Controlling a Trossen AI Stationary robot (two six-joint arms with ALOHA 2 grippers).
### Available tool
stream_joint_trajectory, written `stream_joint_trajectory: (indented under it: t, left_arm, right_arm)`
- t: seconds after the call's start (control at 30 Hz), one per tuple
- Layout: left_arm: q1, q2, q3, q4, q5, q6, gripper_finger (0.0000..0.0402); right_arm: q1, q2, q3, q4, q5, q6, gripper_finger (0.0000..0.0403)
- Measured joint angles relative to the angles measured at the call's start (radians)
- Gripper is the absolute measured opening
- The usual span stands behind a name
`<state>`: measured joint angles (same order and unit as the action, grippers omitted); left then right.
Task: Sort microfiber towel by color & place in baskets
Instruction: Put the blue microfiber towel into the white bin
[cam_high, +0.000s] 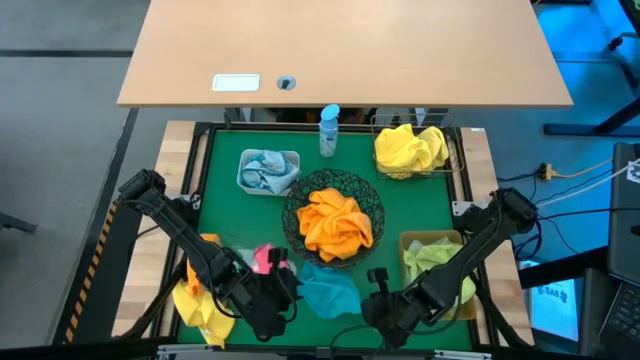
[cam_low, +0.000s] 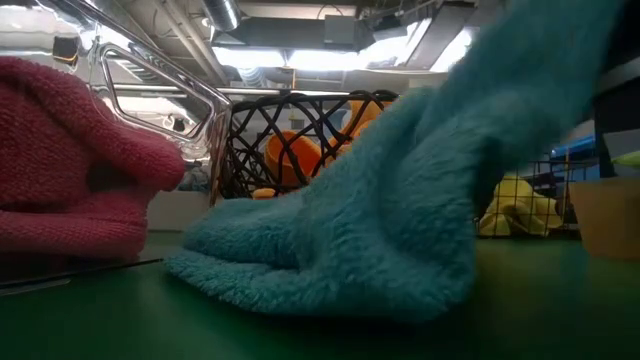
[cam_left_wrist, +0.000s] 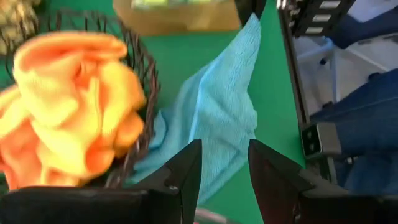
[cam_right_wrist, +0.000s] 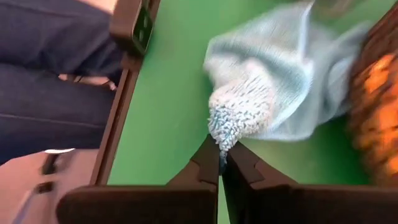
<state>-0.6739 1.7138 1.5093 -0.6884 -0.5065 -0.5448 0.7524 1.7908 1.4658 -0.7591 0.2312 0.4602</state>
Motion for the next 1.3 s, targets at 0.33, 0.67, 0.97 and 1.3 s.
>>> stream_joint_trajectory:
  t: [0.33,0.67,0.97,1.3]
  left_arm:
    - [0.047,0.001,0.000,0.192,-0.015,0.148,0.0125]
    - [0.067,0.001,0.000,0.281,-0.001,0.190,0.0125]
    - [0.067,0.001,0.000,0.282,0.003,0.190,0.0125]
    - [0.075,0.001,0.000,0.283,0.079,0.194,0.0131]
  right_arm:
    - [-0.049,-0.001,0.197,-0.036,0.091,-0.128,0.0003]
    - [-0.114,-0.001,0.268,-0.027,0.102,-0.182,0.0007]
    - [-0.125,-0.001,0.271,0.069,0.137,-0.256,0.0007]
    - [-0.125,-0.001,0.271,0.074,0.153,-0.284,0.0007]
